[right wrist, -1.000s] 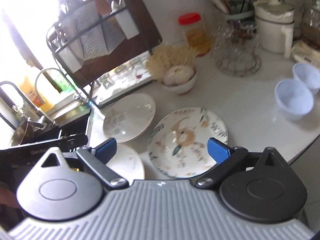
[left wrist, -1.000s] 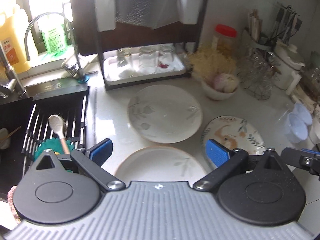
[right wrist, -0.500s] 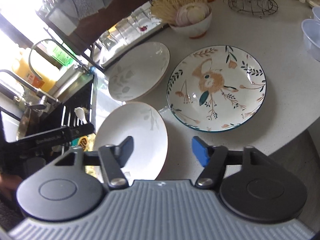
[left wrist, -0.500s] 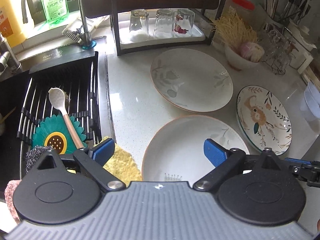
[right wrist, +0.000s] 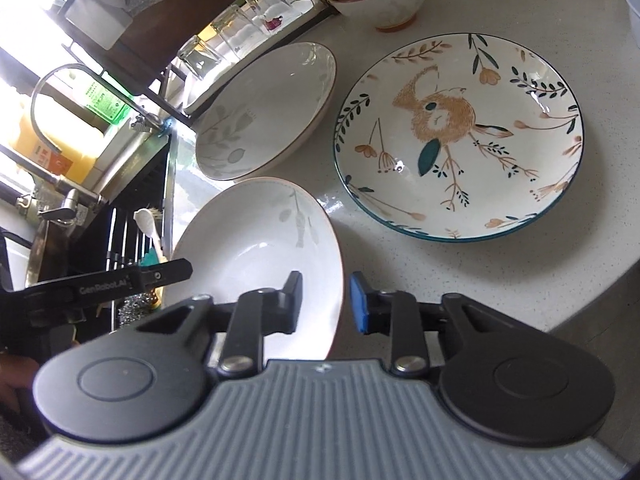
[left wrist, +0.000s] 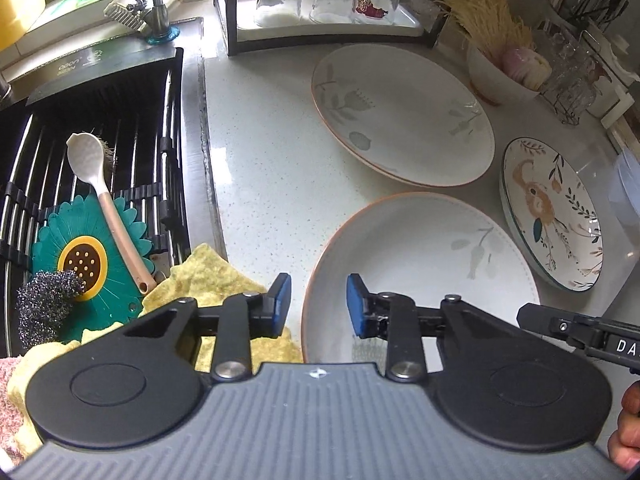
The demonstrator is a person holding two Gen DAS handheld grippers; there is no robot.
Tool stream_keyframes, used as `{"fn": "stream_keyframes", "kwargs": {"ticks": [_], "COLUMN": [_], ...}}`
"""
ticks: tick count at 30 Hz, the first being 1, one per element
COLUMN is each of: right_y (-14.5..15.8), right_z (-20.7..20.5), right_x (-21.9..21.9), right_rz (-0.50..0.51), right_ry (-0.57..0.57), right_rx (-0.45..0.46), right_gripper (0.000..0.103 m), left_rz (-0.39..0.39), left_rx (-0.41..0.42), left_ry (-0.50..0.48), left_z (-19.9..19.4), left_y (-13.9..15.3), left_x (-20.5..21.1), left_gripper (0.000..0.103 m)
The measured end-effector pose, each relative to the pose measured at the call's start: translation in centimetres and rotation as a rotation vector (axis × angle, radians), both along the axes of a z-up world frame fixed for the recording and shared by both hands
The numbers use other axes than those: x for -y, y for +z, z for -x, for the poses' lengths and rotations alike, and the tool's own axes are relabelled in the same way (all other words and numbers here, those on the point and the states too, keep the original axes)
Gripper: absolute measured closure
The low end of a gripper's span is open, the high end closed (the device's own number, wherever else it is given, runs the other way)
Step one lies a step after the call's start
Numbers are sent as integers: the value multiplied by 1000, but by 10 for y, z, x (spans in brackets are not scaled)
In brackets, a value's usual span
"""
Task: Organize plates and bowls
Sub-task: 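Move both grippers to the white leaf-pattern plate rim and close them, then lift the gripped white plate and carry it over the floral plate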
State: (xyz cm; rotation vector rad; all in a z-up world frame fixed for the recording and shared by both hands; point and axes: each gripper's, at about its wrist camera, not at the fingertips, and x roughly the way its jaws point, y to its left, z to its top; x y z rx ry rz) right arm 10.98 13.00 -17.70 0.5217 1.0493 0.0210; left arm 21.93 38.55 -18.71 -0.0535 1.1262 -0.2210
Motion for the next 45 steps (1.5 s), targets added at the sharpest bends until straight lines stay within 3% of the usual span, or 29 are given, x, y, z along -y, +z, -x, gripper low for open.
{"fn": "stream_keyframes", "kwargs": {"ticks": [4,24,45], "right_y": [-5,-17,32], "right_z": [-5,-18,-18], "right_x": [-1,0,7], "right_rz": [-5,-10,41], "right_ry": [4,37,53], "right_rx": [-10,-12,88], "right_gripper": [82,90,90], "left_rz": [38,60,121], "left_rx": [-33,3,88], "left_ry": [18,-11,-8], "left_z": [-4,-9,-4], "left_y": [-8,-8,39], "left_x": [-3,-5,-1], "left_gripper": [83,85,85]}}
